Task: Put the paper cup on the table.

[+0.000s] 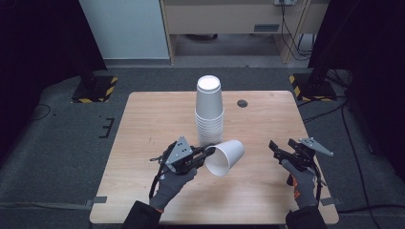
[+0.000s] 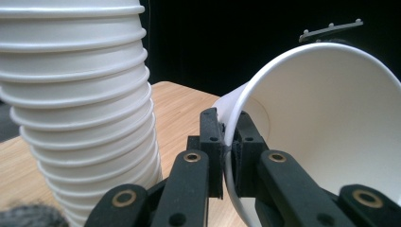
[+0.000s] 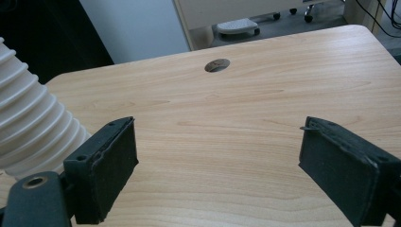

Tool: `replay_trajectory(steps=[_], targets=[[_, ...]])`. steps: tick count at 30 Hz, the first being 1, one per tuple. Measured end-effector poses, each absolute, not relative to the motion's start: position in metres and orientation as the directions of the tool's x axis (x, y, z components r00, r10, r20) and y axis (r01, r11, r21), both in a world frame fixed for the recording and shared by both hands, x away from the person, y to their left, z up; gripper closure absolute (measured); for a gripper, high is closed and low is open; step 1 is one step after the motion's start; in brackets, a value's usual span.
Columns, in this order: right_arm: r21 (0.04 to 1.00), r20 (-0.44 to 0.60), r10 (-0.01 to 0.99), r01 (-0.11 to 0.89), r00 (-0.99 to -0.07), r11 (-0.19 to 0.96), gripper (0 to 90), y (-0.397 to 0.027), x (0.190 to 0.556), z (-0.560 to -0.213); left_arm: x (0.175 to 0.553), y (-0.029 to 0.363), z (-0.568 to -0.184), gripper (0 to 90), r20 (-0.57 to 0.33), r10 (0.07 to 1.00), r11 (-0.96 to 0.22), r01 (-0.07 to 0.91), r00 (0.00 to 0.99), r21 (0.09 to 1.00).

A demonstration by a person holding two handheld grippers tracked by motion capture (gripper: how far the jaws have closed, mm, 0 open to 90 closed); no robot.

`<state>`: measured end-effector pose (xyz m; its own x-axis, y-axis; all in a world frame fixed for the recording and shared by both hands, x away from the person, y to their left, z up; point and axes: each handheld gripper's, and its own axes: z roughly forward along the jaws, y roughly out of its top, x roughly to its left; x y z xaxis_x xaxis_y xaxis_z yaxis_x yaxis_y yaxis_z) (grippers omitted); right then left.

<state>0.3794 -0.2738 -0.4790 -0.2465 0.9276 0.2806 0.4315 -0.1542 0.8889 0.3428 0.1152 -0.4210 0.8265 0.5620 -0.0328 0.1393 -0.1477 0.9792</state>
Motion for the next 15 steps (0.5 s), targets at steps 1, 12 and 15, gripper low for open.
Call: replay_trajectory(steps=[1,12,15], targets=[[0.889,0.278,0.928,0.433,-0.247,-0.151,12.1,-0.274,0.379,-0.479,0.342,0.117,-0.421,84.6,-0.034,0.562,-0.149,0.141,0.826,0.979],[0.888,0.212,0.944,0.453,-0.252,-0.079,11.8,-0.273,0.38,-0.484,0.332,0.145,-0.423,84.7,-0.03,0.582,-0.179,0.163,0.813,0.97],[0.886,0.211,0.943,0.458,-0.257,-0.074,11.9,-0.273,0.38,-0.485,0.328,0.157,-0.422,84.6,-0.025,0.595,-0.191,0.171,0.803,0.967]])
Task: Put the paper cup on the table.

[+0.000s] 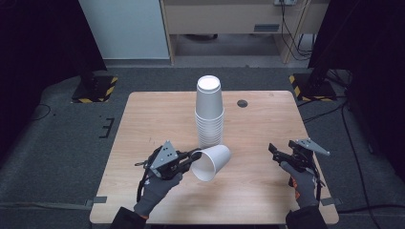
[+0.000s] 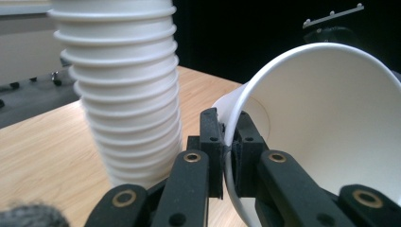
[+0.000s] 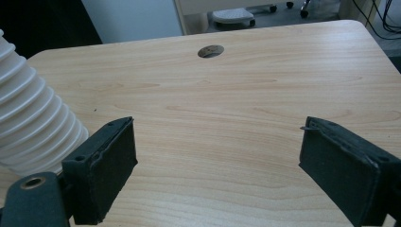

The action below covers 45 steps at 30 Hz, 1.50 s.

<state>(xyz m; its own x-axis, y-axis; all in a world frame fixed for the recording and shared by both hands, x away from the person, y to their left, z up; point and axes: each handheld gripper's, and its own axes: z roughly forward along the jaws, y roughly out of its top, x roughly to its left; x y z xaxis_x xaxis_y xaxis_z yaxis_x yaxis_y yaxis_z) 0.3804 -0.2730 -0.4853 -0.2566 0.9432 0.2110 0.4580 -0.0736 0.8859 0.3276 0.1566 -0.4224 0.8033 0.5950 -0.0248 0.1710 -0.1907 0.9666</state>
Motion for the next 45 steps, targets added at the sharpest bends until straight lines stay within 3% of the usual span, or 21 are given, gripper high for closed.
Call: replay_trajectory(steps=[12,20,40,45], targets=[[0.864,0.127,0.949,0.502,-0.289,0.038,11.6,-0.27,0.383,-0.496,0.323,0.208,-0.422,84.7,-0.04,0.688,-0.163,0.208,0.725,0.964],[0.811,0.0,0.952,0.557,-0.306,0.179,10.8,-0.267,0.387,-0.51,0.328,0.244,-0.423,84.7,-0.043,0.769,-0.155,0.252,0.637,0.955],[0.729,-0.082,0.945,0.628,-0.315,0.272,10.6,-0.274,0.39,-0.536,0.349,0.298,-0.424,84.7,-0.048,0.898,-0.143,0.394,0.438,0.908],[0.731,-0.056,0.946,0.632,-0.32,0.257,10.3,-0.273,0.39,-0.537,0.355,0.31,-0.424,84.7,-0.069,0.914,-0.128,0.445,0.401,0.886]])
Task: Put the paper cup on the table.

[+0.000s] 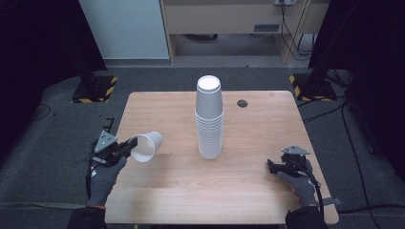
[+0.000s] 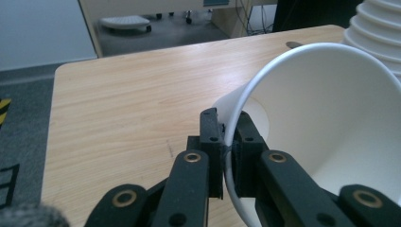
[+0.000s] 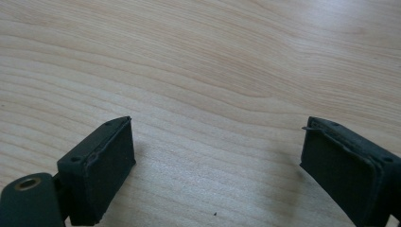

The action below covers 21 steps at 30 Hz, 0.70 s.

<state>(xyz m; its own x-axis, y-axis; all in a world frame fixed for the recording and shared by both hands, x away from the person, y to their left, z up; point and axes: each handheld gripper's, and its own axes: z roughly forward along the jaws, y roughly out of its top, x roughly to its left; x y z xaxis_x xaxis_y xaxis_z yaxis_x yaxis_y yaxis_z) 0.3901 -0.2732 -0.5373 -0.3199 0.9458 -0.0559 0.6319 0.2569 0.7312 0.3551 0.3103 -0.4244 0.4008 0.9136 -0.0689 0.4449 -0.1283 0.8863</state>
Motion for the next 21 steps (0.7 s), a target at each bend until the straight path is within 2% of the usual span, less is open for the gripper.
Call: replay_trajectory(steps=[7,21], targets=[[0.727,-0.015,0.944,0.645,-0.329,0.237,10.2,-0.272,0.39,-0.538,0.363,0.32,-0.429,84.7,-0.082,0.927,-0.133,0.525,0.365,0.841],[0.722,0.0,0.946,0.654,-0.325,0.225,10.0,-0.272,0.391,-0.538,0.376,0.332,-0.433,84.8,-0.073,0.955,-0.146,0.668,0.287,0.73]])
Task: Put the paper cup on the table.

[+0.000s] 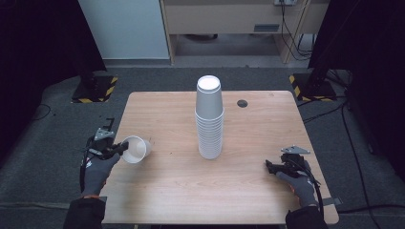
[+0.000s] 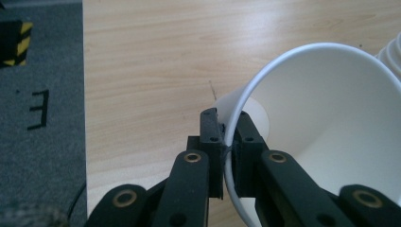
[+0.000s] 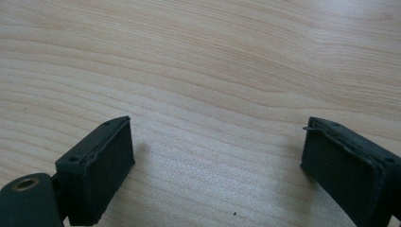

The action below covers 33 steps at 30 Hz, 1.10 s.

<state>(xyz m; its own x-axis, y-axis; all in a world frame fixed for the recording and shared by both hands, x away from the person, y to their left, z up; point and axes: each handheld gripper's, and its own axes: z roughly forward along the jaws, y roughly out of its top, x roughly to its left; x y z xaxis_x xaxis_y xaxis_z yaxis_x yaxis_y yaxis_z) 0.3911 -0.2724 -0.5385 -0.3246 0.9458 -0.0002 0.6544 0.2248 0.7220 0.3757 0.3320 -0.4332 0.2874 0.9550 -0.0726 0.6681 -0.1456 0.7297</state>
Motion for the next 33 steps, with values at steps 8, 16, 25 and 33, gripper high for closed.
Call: replay_trajectory(steps=[8,16,25,33], targets=[[0.722,0.0,0.946,0.655,-0.324,0.224,10.0,-0.272,0.391,-0.538,0.38,0.328,-0.434,84.7,-0.071,0.959,-0.162,0.734,0.276,0.659],[0.721,-0.001,0.945,0.655,-0.326,0.227,10.0,-0.273,0.391,-0.538,0.387,0.324,-0.433,84.8,-0.093,0.964,-0.15,0.798,0.25,0.583],[0.721,0.0,0.945,0.655,-0.327,0.227,10.0,-0.273,0.391,-0.538,0.394,0.323,-0.436,82.6,-0.091,0.967,-0.139,0.796,0.236,0.59],[0.721,0.0,0.945,0.655,-0.327,0.226,10.0,-0.273,0.391,-0.538,0.396,0.324,-0.448,81.6,-0.091,0.971,-0.111,0.752,0.222,0.649]])
